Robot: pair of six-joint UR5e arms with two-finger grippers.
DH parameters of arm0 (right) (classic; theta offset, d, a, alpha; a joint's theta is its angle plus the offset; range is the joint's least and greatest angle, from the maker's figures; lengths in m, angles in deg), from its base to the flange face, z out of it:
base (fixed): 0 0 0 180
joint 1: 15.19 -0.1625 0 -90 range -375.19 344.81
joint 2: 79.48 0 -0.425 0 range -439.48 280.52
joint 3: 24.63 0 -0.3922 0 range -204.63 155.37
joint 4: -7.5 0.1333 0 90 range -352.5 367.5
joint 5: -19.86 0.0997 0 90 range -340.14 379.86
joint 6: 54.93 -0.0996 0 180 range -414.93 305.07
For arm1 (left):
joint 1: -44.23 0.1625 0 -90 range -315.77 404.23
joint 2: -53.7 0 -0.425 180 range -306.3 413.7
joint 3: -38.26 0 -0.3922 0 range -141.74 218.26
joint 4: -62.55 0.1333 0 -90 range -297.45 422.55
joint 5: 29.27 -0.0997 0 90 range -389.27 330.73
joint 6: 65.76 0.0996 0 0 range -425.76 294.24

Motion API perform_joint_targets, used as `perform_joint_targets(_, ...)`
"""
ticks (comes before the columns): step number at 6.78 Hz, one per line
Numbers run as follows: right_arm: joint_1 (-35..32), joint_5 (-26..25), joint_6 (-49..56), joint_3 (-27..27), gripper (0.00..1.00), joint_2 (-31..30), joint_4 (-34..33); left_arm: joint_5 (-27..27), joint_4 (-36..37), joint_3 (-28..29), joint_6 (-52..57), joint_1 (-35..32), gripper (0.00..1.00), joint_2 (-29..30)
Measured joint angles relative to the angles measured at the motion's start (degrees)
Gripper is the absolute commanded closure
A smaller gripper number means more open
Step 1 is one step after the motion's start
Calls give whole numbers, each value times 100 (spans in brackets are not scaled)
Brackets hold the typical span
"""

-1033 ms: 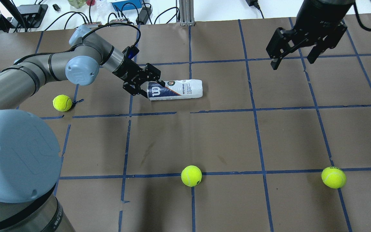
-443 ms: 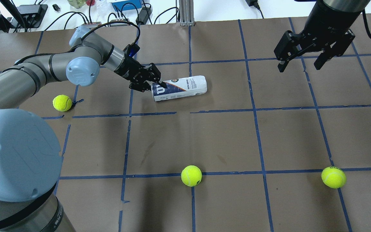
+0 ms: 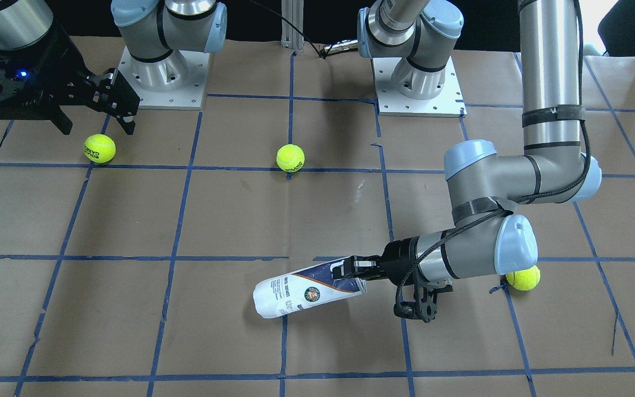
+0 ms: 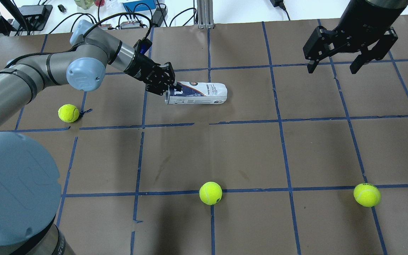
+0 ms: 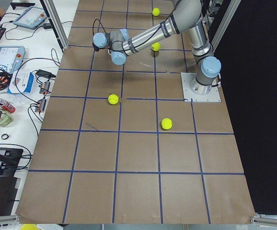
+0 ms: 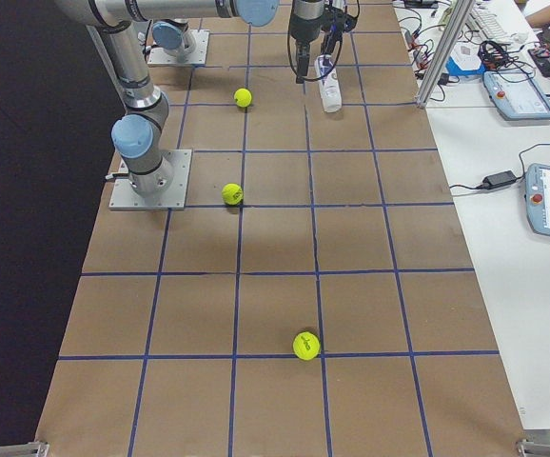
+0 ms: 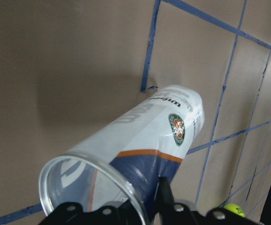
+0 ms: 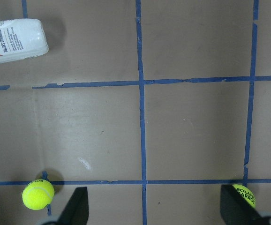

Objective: Lift up tennis ball bucket
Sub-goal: 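Lift the can with the left gripper and swing it upright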

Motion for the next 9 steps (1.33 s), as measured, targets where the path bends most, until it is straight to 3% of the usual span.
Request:
perform_joint_targets(2, -134, 44, -523, 15, 0, 60, -211, 201, -46, 26, -450, -58, 100, -422)
perform_joint_targets(4, -152, 56, -614, 0, 0, 120, -362, 28, -51, 186, -942, -166, 100, -702)
perform_joint_targets(6, -155, 33, -512, 21, 0, 145, -433, -1210, -59, 688, -1140, -576, 100, -818)
perform_joint_targets(9, -143, 43, -297, 44, 0, 150, -449, -3963, -693, 1947, -826, -1620, 100, -370)
